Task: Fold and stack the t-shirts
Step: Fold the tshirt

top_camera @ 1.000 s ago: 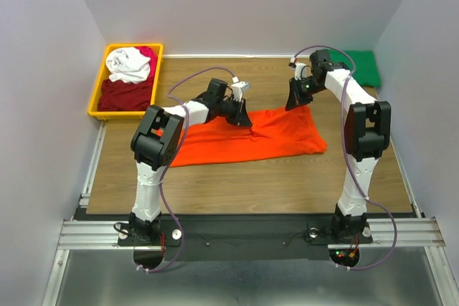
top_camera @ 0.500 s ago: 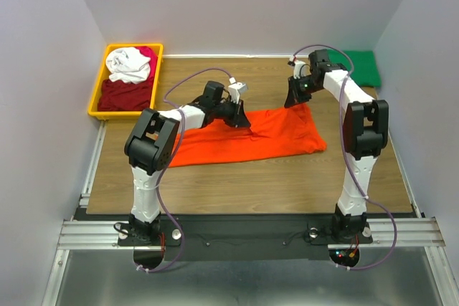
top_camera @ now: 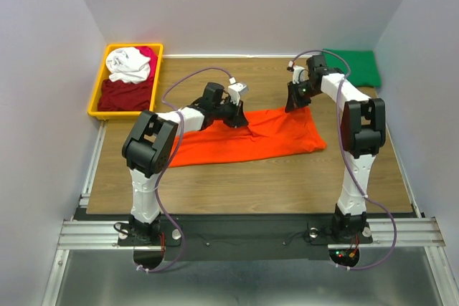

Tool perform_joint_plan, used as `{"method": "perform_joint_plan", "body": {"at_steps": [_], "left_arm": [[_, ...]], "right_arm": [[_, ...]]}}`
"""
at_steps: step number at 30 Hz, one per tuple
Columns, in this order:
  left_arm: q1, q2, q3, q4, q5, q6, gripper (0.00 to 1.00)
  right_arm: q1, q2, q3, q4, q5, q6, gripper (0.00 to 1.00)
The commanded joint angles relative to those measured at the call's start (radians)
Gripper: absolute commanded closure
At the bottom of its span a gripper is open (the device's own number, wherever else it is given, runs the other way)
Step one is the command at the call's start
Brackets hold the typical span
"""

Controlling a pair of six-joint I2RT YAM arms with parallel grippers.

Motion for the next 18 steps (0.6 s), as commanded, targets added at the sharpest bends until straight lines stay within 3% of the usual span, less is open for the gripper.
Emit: {"method": "perform_joint_plan", "body": {"at_steps": [1,3,4,6,12,18], "left_arm": [[-0.002,-0.001,0.024,-0.024,-0.059,0.036,0.79],[-0.002,0.002,0.033,-0.041,-0.084,0.034,0.66],[-0.001,-0.002,0.032,-0.053,-0.09,0.036,0.6],[0.004,-0.037,0.024,-0.063,-0.102,0.041,0.55],[0.013,-0.163,-0.014,-0.096,-0.125,0.114,0.53],[0.025,-0.196,0.021,-0.253,-0.197,0.203,0.55]], "right_arm": [[-0.001,-0.018,0.009,0.055,0.049,0.021,0.86],[-0.001,-0.036,0.008,0.053,0.077,0.025,0.79],[-0.001,-0.048,0.004,0.053,0.094,0.033,0.68],[-0.001,-0.076,-0.012,0.052,0.149,0.028,0.62],[-0.004,-0.272,-0.147,0.037,0.24,0.025,0.63],[-0.002,-0.397,-0.331,-0.081,0.2,0.012,0.67]]}}
